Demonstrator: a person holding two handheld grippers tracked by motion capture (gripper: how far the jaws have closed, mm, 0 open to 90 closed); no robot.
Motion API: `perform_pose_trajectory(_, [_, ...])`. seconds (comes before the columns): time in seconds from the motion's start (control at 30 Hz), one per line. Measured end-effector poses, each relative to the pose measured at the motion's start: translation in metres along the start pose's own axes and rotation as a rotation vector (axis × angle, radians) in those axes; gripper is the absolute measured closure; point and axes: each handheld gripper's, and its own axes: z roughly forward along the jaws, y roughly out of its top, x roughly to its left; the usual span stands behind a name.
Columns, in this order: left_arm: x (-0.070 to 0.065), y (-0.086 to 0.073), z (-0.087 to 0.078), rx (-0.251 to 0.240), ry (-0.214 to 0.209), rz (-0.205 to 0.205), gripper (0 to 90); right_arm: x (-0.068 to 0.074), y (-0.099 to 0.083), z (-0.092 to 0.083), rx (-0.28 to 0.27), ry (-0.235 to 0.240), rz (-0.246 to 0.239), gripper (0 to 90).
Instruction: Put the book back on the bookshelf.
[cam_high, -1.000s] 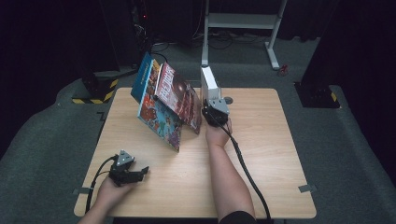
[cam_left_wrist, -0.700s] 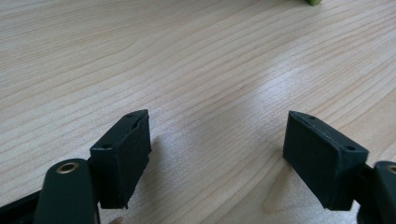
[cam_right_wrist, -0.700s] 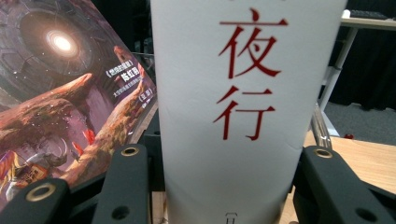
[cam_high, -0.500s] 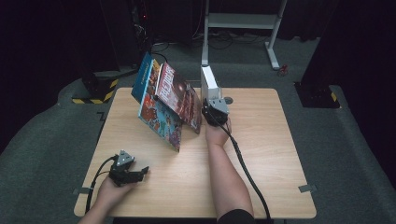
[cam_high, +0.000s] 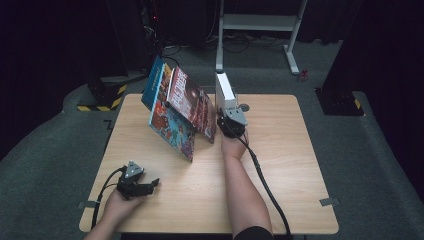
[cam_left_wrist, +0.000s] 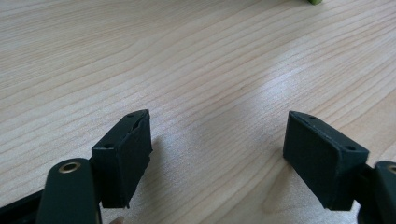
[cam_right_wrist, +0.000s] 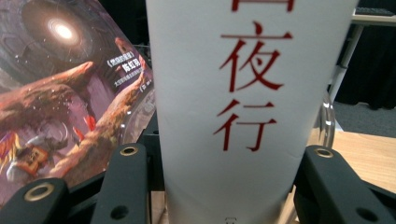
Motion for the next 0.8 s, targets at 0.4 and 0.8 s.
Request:
perform_pose_trajectory(0.4, [-0.0002, -0.0001, 0.0, -0.001, 0.001, 0.001, 24.0, -0.0002, 0.0, -0.0022, 0.02, 0.004, 0.008, 53.1])
perform_pose_trajectory(0.8, [-0.0002, -0.0001, 0.0, -0.001, 0.0, 0.001, 24.0, -0.001, 0.0053, -0.0061, 0.042, 0.035, 0.053, 47.4])
